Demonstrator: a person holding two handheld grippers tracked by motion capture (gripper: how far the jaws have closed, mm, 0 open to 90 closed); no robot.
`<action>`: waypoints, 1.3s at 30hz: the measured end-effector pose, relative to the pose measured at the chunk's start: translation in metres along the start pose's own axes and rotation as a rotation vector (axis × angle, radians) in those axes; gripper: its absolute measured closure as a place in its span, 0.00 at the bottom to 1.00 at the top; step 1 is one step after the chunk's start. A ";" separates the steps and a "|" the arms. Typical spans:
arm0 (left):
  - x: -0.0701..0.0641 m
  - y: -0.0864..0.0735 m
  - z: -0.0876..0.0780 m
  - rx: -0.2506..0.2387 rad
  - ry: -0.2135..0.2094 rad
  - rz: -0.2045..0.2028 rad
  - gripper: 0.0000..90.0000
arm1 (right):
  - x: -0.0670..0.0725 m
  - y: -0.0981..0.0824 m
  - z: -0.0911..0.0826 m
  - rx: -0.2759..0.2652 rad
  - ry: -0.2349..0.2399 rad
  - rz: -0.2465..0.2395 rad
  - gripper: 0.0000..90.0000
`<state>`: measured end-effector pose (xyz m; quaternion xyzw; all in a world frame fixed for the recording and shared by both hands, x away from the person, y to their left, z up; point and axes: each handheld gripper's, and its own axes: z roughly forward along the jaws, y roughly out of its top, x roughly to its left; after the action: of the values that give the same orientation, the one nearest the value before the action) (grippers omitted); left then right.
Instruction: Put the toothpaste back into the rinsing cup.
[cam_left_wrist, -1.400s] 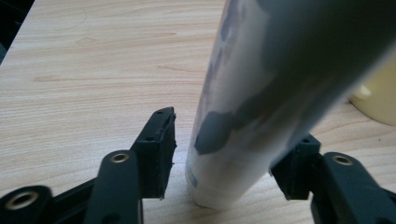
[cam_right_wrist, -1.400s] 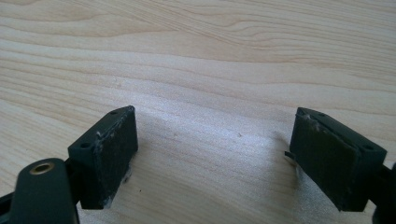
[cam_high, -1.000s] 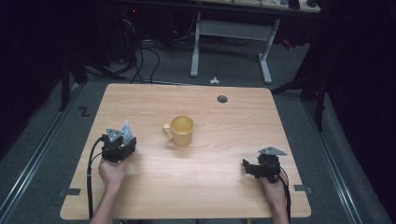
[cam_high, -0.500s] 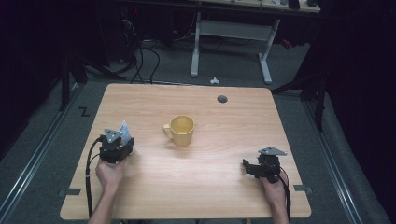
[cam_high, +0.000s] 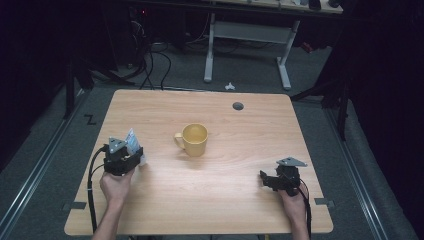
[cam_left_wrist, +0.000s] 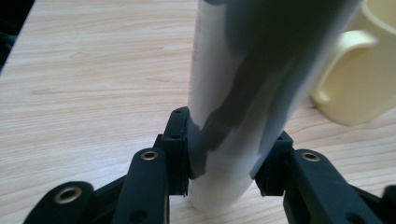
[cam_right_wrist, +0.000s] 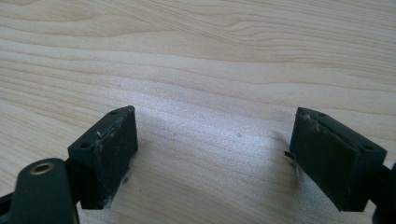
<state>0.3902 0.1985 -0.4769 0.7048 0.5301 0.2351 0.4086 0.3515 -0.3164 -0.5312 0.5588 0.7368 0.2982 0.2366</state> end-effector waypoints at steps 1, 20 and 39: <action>-0.002 0.001 -0.002 0.000 -0.013 0.005 0.70 | 0.000 0.000 0.000 0.000 0.000 0.000 0.17; -0.007 0.006 -0.009 0.008 -0.069 0.005 0.71 | 0.000 0.000 0.000 -0.002 0.000 -0.003 0.17; -0.013 0.019 -0.015 0.012 -0.115 0.018 0.71 | 0.000 0.000 0.000 -0.001 0.001 -0.003 0.17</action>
<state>0.3853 0.1886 -0.4514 0.7245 0.5006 0.1947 0.4320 0.3516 -0.3166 -0.5313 0.5574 0.7375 0.2985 0.2372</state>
